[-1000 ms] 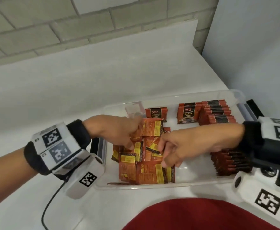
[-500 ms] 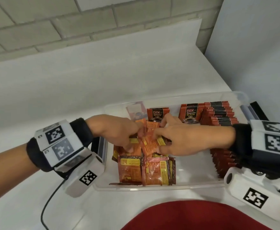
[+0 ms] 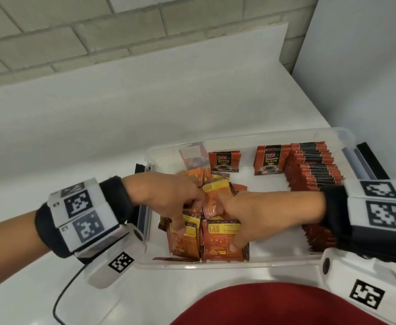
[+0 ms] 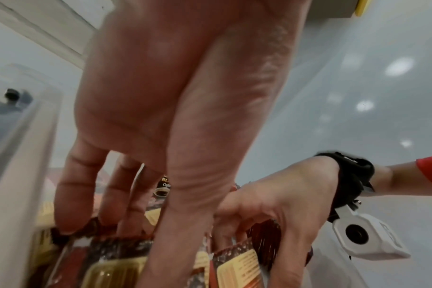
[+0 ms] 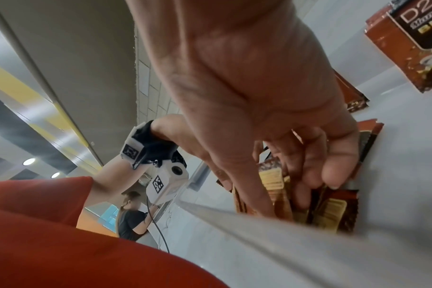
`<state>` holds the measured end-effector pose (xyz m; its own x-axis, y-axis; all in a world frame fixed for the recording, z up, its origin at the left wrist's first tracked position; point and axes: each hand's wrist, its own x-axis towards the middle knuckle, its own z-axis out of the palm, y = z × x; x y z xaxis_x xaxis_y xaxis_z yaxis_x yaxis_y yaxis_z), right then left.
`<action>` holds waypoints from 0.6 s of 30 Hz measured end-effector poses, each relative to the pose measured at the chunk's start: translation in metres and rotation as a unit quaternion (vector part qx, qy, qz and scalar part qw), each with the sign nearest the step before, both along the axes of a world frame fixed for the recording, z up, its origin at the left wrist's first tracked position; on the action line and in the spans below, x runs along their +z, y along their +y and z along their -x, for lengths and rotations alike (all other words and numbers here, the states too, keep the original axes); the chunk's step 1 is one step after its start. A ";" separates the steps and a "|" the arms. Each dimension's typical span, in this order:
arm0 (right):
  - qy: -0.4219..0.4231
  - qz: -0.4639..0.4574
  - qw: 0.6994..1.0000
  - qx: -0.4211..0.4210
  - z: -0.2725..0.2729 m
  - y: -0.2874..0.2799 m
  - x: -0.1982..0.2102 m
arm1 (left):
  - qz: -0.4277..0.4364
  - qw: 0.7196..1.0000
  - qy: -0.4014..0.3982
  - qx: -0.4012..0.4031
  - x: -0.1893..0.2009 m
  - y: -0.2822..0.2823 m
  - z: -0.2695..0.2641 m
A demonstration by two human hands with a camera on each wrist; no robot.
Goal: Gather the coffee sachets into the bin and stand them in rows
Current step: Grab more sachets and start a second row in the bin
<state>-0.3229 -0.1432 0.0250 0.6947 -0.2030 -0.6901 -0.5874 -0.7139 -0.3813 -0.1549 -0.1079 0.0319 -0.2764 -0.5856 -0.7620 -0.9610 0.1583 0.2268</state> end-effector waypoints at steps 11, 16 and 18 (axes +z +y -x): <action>-0.075 -0.094 0.991 -0.066 0.003 -0.004 -0.006 | -0.065 0.989 0.120 0.059 0.018 -0.007 -0.014; -0.141 -0.269 0.926 -0.226 0.006 -0.016 0.013 | -0.041 0.973 0.197 0.117 0.046 -0.015 -0.028; -0.179 -0.327 0.885 -0.278 0.007 -0.020 0.018 | -0.027 0.958 0.240 0.154 0.054 -0.018 -0.032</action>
